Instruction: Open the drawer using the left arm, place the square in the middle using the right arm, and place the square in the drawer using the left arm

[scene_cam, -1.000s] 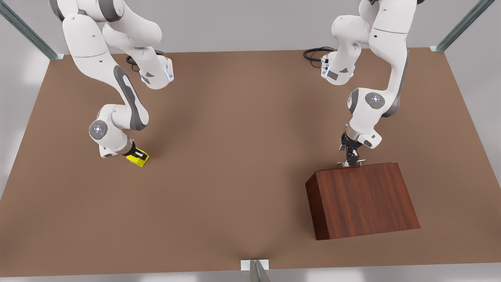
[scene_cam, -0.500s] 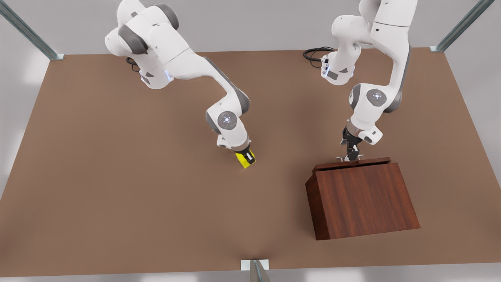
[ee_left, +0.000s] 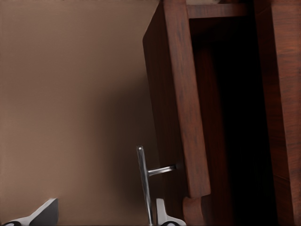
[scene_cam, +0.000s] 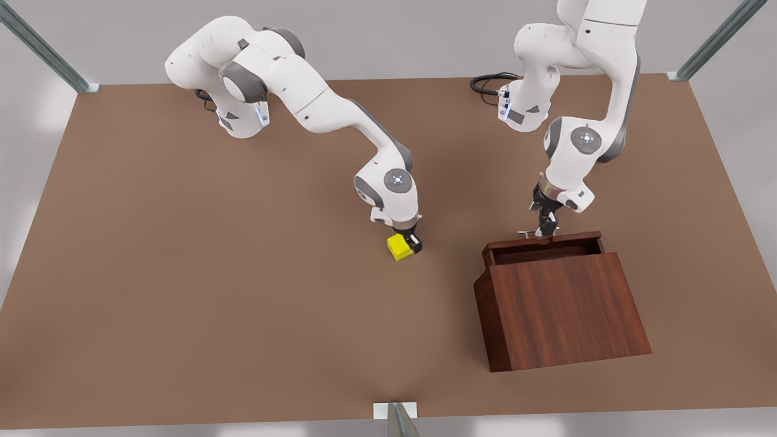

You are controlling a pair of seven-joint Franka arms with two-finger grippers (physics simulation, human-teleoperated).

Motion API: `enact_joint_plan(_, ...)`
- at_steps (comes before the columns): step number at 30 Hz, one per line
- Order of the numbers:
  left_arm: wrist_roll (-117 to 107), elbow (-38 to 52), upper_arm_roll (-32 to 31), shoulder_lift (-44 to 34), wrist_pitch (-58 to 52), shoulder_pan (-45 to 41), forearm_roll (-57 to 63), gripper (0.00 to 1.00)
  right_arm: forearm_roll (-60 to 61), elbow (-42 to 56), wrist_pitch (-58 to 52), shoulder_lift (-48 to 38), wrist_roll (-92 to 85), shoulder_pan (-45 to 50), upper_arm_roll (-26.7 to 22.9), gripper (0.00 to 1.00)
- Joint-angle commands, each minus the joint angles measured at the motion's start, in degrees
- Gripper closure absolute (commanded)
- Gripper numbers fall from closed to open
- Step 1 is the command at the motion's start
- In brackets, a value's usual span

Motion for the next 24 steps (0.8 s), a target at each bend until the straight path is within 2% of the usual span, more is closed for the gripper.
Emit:
enact_joint_plan(1, 0.0, -0.2, 0.0, 0.0, 0.0, 0.4, 0.0, 0.00, 0.0, 0.0, -0.9, -0.6, 0.0, 0.0, 0.0, 0.00)
enact_joint_plan(4, 0.0, -0.6, 0.0, -0.7, -0.1, 0.4, 0.0, 0.00, -0.1, -1.6, -6.8, -10.4, -3.6, -0.5, -0.4, 0.00)
enact_joint_plan(6, 0.0, -1.5, 0.0, -1.7, -0.7, 0.4, 0.0, 0.00, 0.3, -13.4, -6.9, -24.0, -14.9, -4.5, -0.3, 0.00)
enact_joint_plan(7, 0.0, -1.6, 0.0, -1.9, -0.9, 0.4, 0.0, 0.00, 0.3, -20.7, -8.5, -31.7, -24.2, -8.6, -0.2, 0.00)
enact_joint_plan(9, 0.0, -2.8, 0.0, -3.0, -0.9, 0.4, 0.0, 0.00, 0.3, -22.9, -20.2, -39.4, -47.6, -18.6, -0.2, 0.00)
enact_joint_plan(10, 0.0, -2.9, 0.0, -3.3, -0.9, 0.4, 0.0, 0.00, 0.3, -22.7, -27.4, -42.4, -69.3, -27.4, -0.2, 0.00)
enact_joint_plan(12, 0.0, -3.0, 0.0, -3.7, -1.9, 0.4, 0.0, 0.00, 0.0, -20.5, -35.3, -44.6, -101.1, -41.7, -0.2, 0.00)
enact_joint_plan(14, 0.0, -3.9, 0.0, -5.0, -2.7, 0.4, 0.0, 0.00, -4.7, -15.7, -41.7, -44.2, -117.0, -47.5, -0.6, 0.00)
enact_joint_plan(15, -0.1, -4.2, 0.0, -5.4, -2.8, 0.4, 0.0, 0.00, -5.0, -14.7, -44.5, -43.8, -117.1, -47.5, -1.2, 0.00)
enact_joint_plan(19, -0.1, -5.8, 0.0, -6.9, -2.8, 0.4, 0.0, 0.00, -4.7, -11.6, -44.0, -42.4, -116.7, -49.1, -1.5, 0.00)
enact_joint_plan(20, -0.1, -6.3, 0.0, -7.3, -2.9, 0.4, 0.0, 0.00, -4.1, -8.1, -44.7, -41.0, -116.6, -49.3, -1.5, 0.00)
enact_joint_plan(24, -0.3, -7.5, 0.0, -9.4, -3.6, 0.4, 0.0, 0.00, -4.2, -7.3, -44.1, -40.9, -116.6, -49.5, -1.5, 0.00)
